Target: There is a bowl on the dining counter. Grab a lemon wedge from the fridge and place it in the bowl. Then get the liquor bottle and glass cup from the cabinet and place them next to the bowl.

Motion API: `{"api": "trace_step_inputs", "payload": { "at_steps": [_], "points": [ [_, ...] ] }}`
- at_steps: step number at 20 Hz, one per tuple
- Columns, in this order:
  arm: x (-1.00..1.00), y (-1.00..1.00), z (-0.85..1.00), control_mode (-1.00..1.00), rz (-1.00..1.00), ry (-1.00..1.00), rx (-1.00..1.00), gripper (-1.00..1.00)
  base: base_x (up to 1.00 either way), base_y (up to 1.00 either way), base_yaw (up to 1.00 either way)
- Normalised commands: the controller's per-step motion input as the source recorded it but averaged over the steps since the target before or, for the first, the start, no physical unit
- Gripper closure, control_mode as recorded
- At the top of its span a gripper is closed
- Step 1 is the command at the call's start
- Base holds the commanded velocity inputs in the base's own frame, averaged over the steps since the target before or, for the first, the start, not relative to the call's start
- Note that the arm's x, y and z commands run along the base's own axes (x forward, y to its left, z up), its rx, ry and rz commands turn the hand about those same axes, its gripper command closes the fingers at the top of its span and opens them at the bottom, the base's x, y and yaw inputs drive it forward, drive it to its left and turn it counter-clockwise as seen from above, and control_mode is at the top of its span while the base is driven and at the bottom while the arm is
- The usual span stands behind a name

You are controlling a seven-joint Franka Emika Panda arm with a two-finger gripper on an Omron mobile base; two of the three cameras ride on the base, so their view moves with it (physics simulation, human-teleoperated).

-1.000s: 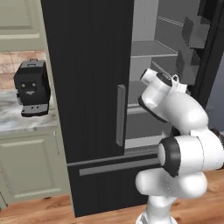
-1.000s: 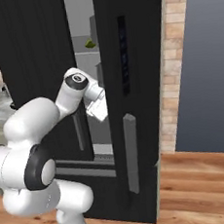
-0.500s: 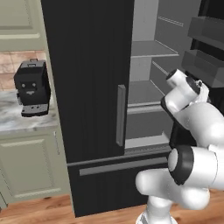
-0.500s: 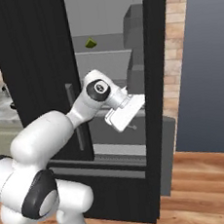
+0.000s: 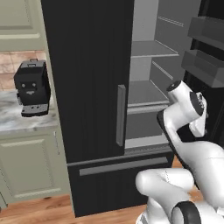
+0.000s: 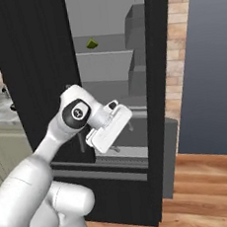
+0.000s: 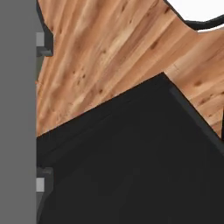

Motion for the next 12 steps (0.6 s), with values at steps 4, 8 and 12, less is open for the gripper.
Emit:
{"api": "trace_step_inputs", "payload": {
  "at_steps": [4, 8, 12],
  "points": [
    [-0.23, 1.0, 0.0, -1.0, 0.2, -0.3, 0.04, -1.0, 0.0, 0.0, 0.0],
    [0.0, 1.0, 0.0, -1.0, 0.13, -0.25, 0.16, -1.0, 0.0, 0.0, 0.0],
    [0.05, 0.89, 0.01, -1.0, 0.03, -0.24, 0.43, -1.0, 0.0, 0.0, 0.0]
  ]
}}
